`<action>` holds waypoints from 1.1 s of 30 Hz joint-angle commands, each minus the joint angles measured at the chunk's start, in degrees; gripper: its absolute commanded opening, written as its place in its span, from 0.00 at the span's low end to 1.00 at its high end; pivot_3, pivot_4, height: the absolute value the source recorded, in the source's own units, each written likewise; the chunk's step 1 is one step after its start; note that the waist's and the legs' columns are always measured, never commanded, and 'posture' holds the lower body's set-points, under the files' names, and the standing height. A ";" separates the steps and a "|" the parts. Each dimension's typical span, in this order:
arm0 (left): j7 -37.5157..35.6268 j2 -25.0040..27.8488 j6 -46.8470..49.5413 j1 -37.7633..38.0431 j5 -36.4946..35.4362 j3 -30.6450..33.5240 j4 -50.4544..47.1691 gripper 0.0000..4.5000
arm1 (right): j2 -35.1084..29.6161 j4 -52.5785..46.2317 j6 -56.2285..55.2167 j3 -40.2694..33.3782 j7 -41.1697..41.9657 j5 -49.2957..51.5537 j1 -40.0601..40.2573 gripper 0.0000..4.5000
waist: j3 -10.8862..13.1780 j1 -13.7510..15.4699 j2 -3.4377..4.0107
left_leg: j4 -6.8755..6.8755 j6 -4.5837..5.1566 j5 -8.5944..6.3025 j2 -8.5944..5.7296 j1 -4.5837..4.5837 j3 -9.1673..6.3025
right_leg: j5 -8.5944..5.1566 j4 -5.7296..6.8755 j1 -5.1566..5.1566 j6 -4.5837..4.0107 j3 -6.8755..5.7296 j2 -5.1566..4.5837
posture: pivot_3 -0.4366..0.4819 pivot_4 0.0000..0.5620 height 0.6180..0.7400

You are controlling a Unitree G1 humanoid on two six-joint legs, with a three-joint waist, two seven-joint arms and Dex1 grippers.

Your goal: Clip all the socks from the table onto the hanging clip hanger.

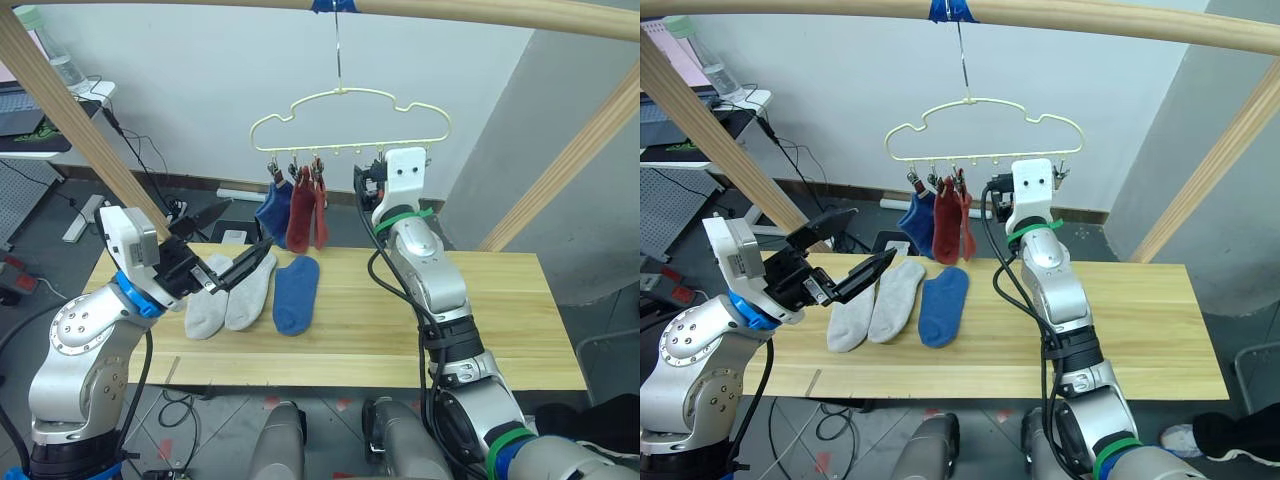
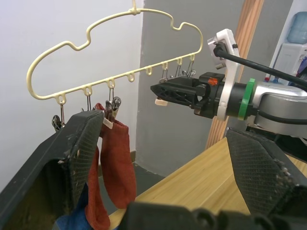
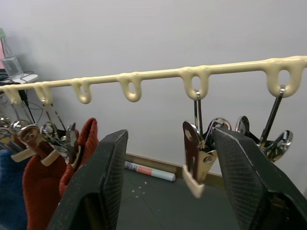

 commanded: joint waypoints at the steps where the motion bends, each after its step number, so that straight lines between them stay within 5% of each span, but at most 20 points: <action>1: 0.34 0.22 -1.30 0.61 -0.34 1.10 -2.39 1.00 | -0.25 -5.64 1.04 0.41 0.58 -0.06 1.18 0.65 | 0.00 0.02 0.00 | 0.00 0.00 0.00 0.00 0.00 0.00 | 0.00 0.01 0.00 0.00 0.00 0.00 | 0.63 0.35 1.00; 33: 1.48 0.28 -1.23 -0.98 -0.58 -0.12 -2.64 1.00 | 1.88 -0.24 0.47 -0.75 0.59 0.78 -3.03 0.65 | -0.03 0.24 -0.01 | 0.03 0.00 0.01 0.01 0.03 0.00 | 0.02 0.06 0.00 -0.03 -0.04 0.02 | 0.63 0.35 1.00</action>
